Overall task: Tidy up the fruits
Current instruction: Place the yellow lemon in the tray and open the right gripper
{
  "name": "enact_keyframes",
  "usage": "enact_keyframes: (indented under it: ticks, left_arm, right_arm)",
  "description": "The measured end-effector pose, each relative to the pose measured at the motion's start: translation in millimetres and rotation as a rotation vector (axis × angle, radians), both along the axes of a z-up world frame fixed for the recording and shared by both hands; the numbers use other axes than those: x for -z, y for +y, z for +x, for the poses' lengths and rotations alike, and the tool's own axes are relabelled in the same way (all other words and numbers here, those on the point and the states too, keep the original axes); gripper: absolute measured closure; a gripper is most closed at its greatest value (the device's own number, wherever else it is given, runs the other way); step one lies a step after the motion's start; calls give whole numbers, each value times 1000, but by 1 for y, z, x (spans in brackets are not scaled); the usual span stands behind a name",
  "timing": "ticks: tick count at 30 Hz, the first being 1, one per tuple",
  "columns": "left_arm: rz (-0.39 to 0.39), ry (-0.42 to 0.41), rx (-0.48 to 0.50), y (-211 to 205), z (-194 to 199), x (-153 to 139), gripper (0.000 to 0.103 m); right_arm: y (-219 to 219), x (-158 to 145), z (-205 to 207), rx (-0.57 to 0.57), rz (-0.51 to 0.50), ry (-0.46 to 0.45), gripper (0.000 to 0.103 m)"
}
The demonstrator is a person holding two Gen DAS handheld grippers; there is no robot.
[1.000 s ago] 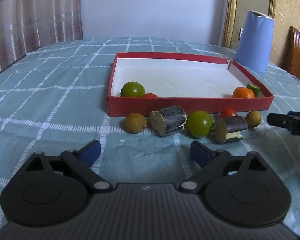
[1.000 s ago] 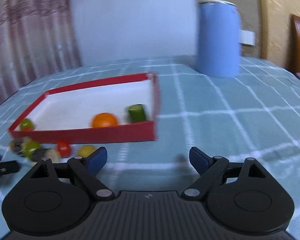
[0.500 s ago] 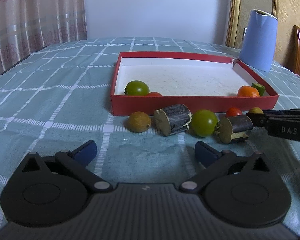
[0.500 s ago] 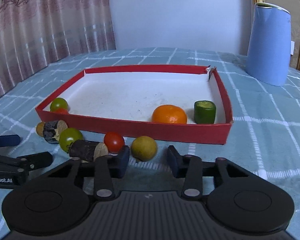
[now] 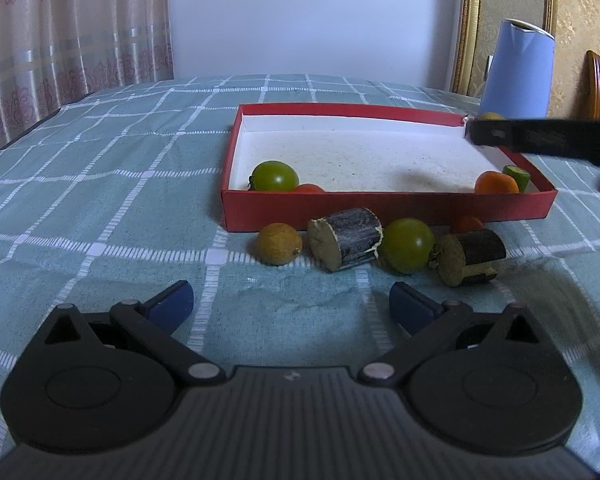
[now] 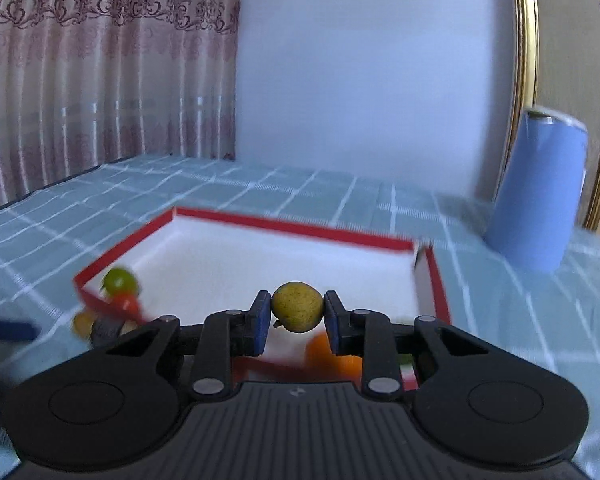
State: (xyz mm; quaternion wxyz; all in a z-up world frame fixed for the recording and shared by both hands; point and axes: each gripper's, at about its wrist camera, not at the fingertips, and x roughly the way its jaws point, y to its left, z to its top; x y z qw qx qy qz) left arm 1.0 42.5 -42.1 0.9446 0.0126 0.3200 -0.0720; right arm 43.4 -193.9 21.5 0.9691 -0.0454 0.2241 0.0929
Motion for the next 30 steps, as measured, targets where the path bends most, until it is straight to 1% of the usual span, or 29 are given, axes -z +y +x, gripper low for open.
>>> enact_keyframes:
  ticks: [2,4,5,7,9,14,17,19,21,23,24,25,26,27,28,30]
  left_arm:
    - [0,0,0,0,0,0,0]
    - [0,0,0,0,0,0,0]
    - [0,0,0,0,0,0,0]
    - [-2,0,1,0,0,0,0]
    - [-2,0,1,0,0,0,0]
    - [-2,0,1,0,0,0,0]
    - [-2,0,1,0,0,0,0]
    - [-1,0,1,0,0,0,0]
    - [-2,0,1,0,0,0,0]
    - [-2,0,1,0,0,0,0]
    - [-3,0,1,0,0,0,0]
    - [-4,0,1,0,0,0,0]
    - [-2,0,1,0,0,0,0]
    - [-2,-1,0,0,0,0,0]
    - [-2,-4,-7,0,0,0,0]
    - [23,-8,-10,-1,0,-2,0]
  right_arm:
    - [6,4,21,2,-12,30,75]
    - [12,12,42,3,-30,85,75]
    - [12,17,51,4,-19,119,75]
    - [14,27,63,5,1,181,75]
    - [16,35,69,12,-7,204,75]
    - [20,37,66,5,-35,188,75]
    - [16,33,59,-5,-23,185,75]
    - [10,24,44,-15,-22,164,74]
    - [-1,18,21,-1,-25,132,74]
    - [-14,15,3,13,-30,123,69]
    - [-25,15,-8,27,-16,121,63]
    - [-33,15,-15,44,2,120,51]
    - [-42,16,-21,63,15,124,46]
    - [-51,18,-26,82,27,126,43]
    - [-58,21,-29,104,33,129,43]
    - [-70,28,-34,145,9,124,43]
